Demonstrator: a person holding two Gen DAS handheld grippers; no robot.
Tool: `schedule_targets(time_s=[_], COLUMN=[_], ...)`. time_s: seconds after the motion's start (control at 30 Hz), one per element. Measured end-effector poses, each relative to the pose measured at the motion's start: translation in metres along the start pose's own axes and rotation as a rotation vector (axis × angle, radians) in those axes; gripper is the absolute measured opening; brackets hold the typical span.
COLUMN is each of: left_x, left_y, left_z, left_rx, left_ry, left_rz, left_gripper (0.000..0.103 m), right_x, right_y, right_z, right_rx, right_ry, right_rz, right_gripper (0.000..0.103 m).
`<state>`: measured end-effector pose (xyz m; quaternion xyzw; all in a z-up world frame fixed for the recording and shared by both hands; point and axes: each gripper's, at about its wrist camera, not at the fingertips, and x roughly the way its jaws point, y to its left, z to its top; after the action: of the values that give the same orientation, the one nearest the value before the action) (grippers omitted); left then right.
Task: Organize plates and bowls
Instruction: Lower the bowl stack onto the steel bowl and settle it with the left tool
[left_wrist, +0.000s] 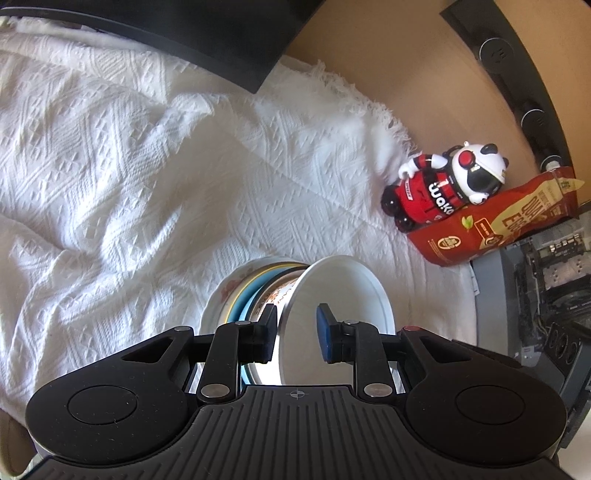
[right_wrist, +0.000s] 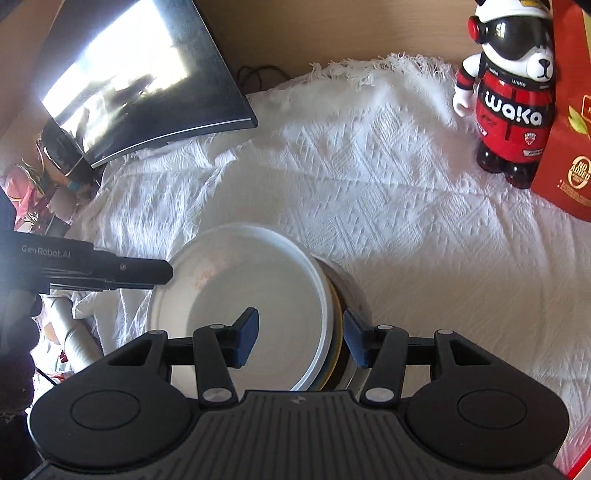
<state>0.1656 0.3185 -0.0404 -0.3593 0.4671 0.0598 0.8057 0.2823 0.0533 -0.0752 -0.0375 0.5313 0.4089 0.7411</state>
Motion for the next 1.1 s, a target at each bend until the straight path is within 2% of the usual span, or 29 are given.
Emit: schedule_targets(time_s=[0.17,0.3,0.47,0.63,0.8,1.1], left_x=[-0.005,-0.006,-0.002,0.0,-0.003,-0.014], left_y=[-0.002,0.002,0.003,0.0,-0.005,-0.015], left_z=[-0.005,-0.007,-0.012,-0.016,-0.019,-0.021], left_rx=[0.028,0.019,0.041,0.065,0.075,0.073], left_ry=[-0.031,-0.036,-0.046,-0.047,-0.052,-0.071], left_rz=[0.058,0.076,0.145,0.171,0.168,0.112], left_gripper=[0.025,0.025,0.024,0.025,0.024,0.024], right_x=[-0.002,-0.005,0.0,0.004,0.005,-0.002], right_y=[0.008,0.008,0.002,-0.006,-0.013,-0.011], right_z=[-0.003,-0.004,-0.009,-0.015,-0.018,-0.023], right_rx=[-0.017,-0.02,-0.01,0.005,0.028,0.027], right_ry=[-0.01,-0.016,-0.017,-0.014,-0.01,-0.027], right_rz=[0.002,0.004,-0.044,-0.089,-0.098,-0.097], right_gripper=[0.051,0.051,0.051,0.051,0.051,0.051])
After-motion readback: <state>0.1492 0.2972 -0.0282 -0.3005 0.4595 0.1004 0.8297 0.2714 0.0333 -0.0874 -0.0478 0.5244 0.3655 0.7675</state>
